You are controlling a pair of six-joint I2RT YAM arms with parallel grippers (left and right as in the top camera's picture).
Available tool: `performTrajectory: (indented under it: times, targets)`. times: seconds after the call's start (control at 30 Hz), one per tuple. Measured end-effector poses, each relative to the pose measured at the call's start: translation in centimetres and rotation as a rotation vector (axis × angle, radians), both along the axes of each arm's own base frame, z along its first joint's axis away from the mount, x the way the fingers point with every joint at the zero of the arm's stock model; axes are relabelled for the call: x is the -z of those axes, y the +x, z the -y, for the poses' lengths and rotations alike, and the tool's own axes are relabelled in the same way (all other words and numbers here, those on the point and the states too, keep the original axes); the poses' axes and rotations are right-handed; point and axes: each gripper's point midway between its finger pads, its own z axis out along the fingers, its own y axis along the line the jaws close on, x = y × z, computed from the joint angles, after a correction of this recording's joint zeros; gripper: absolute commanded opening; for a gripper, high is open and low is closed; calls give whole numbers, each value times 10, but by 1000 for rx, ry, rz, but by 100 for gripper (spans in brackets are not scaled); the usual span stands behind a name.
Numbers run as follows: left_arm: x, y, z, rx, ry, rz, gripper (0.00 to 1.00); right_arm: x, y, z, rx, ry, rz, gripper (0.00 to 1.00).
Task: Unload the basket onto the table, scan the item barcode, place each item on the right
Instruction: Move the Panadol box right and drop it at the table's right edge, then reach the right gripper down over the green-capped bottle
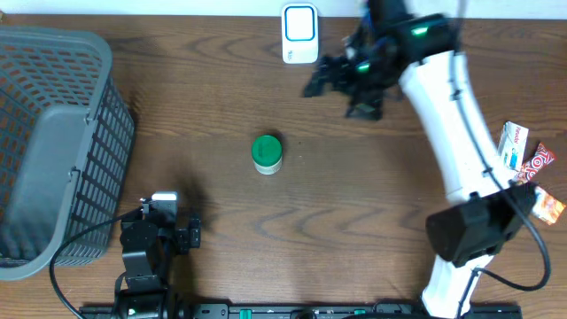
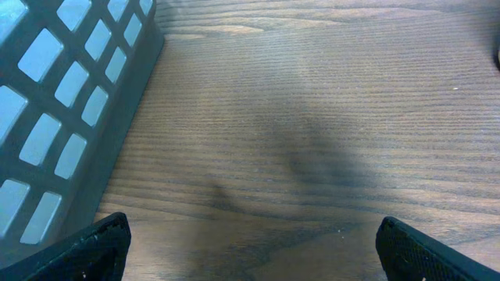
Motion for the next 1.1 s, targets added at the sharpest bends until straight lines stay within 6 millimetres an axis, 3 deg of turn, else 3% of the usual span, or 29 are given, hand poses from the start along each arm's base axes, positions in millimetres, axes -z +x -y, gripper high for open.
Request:
performTrajectory:
  times: [0.23, 0.47, 0.63, 0.87, 1.1]
  targets:
    - [0, 0, 0, 0, 0, 0, 100, 10, -36, -55, 313, -106, -149, 99]
    - [0, 0, 0, 0, 0, 0, 100, 21, -57, -83, 552, -159, -203, 99]
    - [0, 0, 0, 0, 0, 0, 100, 41, -53, -95, 685, -174, -229, 99]
    - [0, 0, 0, 0, 0, 0, 100, 96, -33, -114, 763, -209, -269, 99]
    - [0, 0, 0, 0, 0, 0, 100, 141, -29, -121, 780, -259, -314, 99]
